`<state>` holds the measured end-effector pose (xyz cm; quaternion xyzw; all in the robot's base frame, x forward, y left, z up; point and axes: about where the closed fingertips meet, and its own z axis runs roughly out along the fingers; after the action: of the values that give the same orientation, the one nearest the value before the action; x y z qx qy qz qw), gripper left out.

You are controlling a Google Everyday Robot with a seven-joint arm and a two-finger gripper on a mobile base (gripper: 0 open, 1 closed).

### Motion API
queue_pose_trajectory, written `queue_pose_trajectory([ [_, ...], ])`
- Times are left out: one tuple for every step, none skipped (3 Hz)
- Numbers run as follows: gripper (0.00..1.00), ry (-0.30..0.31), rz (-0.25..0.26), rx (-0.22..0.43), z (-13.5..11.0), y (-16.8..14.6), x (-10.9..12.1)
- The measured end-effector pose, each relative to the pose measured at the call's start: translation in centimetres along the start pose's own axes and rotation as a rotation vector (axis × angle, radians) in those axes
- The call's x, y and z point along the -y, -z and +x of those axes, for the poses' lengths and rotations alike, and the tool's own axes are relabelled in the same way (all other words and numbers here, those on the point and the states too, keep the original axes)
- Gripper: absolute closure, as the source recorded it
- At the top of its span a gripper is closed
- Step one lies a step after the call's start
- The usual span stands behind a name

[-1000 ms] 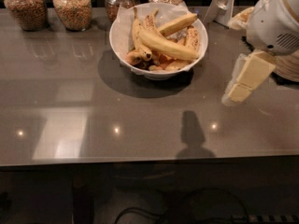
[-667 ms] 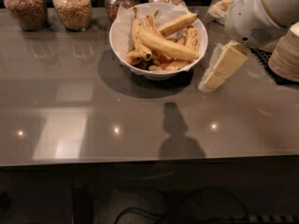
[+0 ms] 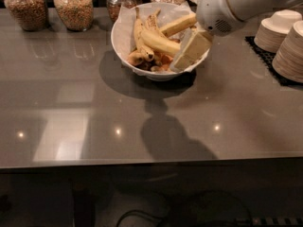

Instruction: Pick banana from white bowl

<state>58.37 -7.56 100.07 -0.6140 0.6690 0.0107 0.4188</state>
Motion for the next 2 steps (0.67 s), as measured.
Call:
queue_pose_trajectory([
  [0.00, 0.001, 0.005, 0.006, -0.20, -0.38, 0.23],
  [0.00, 0.022, 0.017, -0.006, 0.11, -0.65, 0.32],
])
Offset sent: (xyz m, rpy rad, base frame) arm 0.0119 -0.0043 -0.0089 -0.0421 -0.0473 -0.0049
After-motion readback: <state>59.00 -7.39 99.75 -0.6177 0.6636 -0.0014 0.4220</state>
